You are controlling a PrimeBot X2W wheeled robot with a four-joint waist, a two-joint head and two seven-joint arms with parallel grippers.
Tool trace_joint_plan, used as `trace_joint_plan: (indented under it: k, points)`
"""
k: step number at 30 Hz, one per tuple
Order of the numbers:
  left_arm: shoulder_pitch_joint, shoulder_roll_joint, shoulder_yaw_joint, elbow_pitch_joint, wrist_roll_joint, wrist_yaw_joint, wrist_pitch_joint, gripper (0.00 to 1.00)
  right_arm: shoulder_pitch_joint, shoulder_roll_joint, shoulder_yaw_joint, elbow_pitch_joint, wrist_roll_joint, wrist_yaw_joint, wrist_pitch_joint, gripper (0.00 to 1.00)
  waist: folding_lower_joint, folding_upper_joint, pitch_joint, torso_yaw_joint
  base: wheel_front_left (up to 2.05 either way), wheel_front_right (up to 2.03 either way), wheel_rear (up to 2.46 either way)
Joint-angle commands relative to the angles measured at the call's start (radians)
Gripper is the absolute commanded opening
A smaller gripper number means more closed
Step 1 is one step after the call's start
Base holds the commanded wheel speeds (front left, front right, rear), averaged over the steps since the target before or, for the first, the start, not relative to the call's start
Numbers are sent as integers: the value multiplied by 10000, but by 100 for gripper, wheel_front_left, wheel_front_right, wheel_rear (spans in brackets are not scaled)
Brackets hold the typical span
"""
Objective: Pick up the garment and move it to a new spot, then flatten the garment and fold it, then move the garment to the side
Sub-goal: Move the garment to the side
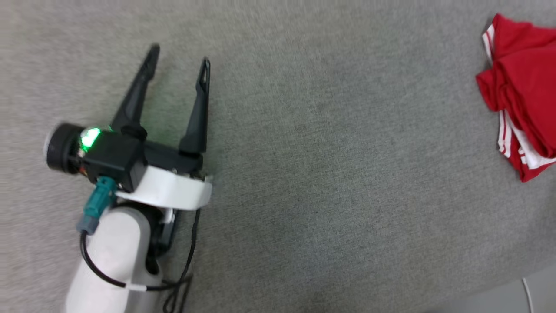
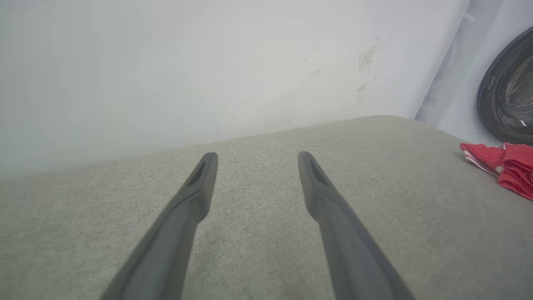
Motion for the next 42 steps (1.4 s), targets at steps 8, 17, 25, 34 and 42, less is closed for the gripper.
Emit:
trace_joint_plan:
  k: [8, 17, 25, 34, 42]
  points:
    - [1265, -356, 76, 984, -494, 295, -672, 100, 1165, 178, 273, -220, -358, -14, -1635, 100, -1, 0, -1975, 772, 0, 0, 0]
    - [2432, -739, 127, 1984, -960, 456, -1053, 100, 3272, 1185, -217, -1564, -969, -14, -2058, 100, -1, 0, -3662, 1593, 0, 0, 0]
    - [3341, -820, 489, 2386, -1273, 667, -1189, 100, 5406, 2722, -479, -3935, -1520, -14, -1858, 100, -1, 0, -4686, 2217, 0, 0, 0]
    - [4238, -668, 803, 2655, -1385, 797, -1244, 100, 7491, 4431, -214, -6860, -2207, -13, -792, 100, -1, 0, -5865, 2853, 0, 0, 0]
    - [4690, -390, 914, 2767, -1303, 803, -1257, 100, 8943, 5063, 112, -9041, -2602, -13, 93, 100, -1, 0, -6360, 2949, 0, 0, 0]
